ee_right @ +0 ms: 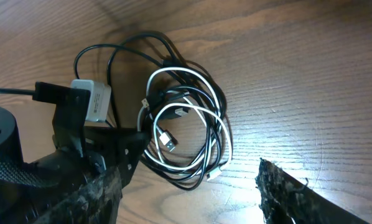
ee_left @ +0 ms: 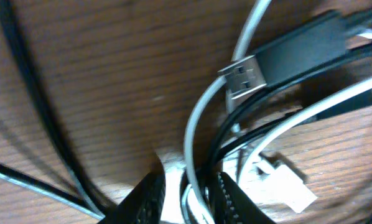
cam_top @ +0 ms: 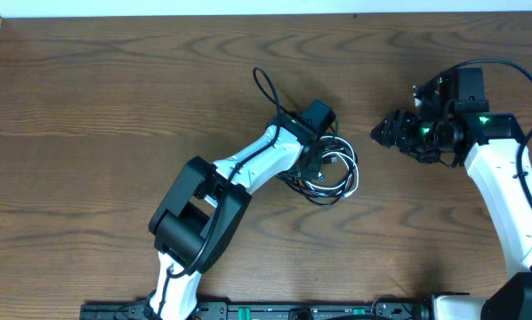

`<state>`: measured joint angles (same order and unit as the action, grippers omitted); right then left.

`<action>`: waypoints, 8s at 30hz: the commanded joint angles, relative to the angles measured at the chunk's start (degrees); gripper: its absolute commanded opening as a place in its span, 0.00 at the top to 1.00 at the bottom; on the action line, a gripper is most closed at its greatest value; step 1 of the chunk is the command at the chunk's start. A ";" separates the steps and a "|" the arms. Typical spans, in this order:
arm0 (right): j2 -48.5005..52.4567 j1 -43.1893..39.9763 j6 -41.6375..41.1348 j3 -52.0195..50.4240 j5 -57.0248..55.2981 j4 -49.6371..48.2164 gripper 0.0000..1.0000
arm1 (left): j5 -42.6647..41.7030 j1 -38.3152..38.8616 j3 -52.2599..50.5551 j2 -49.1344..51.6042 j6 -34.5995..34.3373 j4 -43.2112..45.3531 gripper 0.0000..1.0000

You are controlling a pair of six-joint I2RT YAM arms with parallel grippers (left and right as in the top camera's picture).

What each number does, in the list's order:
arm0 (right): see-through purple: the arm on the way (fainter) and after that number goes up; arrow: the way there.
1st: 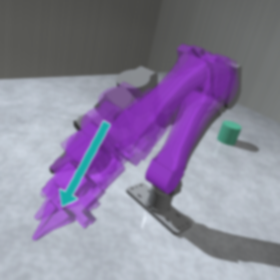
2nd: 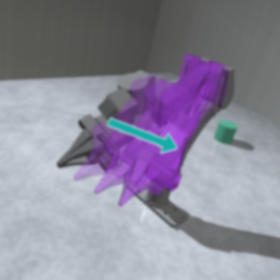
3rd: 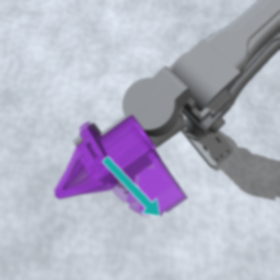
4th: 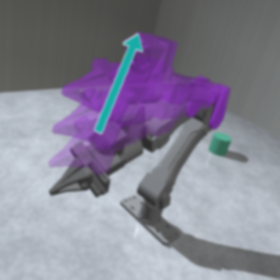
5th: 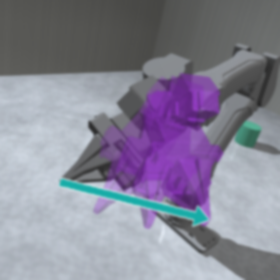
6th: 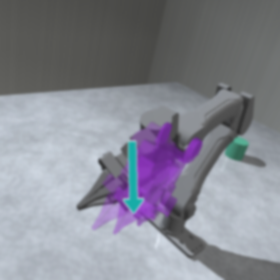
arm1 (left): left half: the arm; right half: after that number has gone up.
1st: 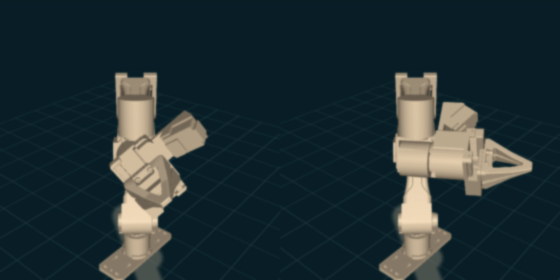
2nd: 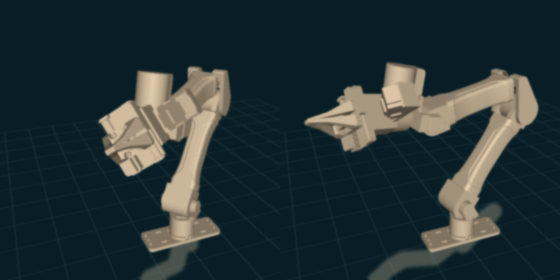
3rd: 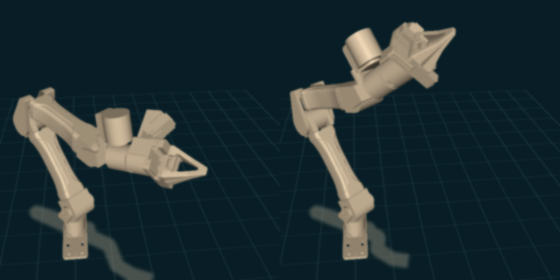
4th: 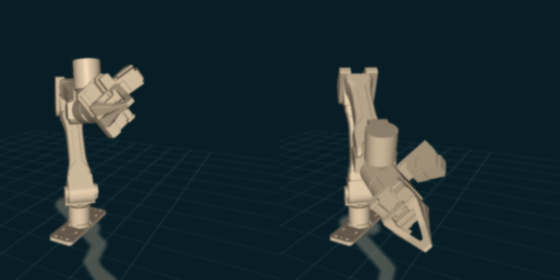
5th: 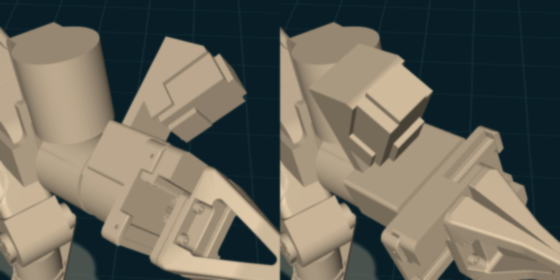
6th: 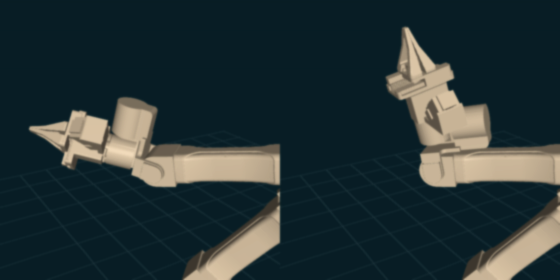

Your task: Untangle cables

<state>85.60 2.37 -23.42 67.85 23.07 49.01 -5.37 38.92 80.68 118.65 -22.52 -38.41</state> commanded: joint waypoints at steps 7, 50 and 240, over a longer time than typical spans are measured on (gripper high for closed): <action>-0.09 0.55 0.83 -0.04 -0.04 0.09 0.35 | 0.11 2.62 -1.70 -0.07 2.45 2.10 0.92; -0.09 13.16 -2.64 -0.04 15.82 -13.44 0.43 | 4.76 -0.83 1.51 -43.71 1.20 3.78 0.92; 4.66 -1.14 18.99 29.83 10.49 21.94 0.23 | -18.29 -8.98 6.03 -52.13 9.88 22.77 0.92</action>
<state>88.82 1.19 -11.77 98.00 22.44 70.70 -29.19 30.15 86.50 67.59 -8.34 -18.15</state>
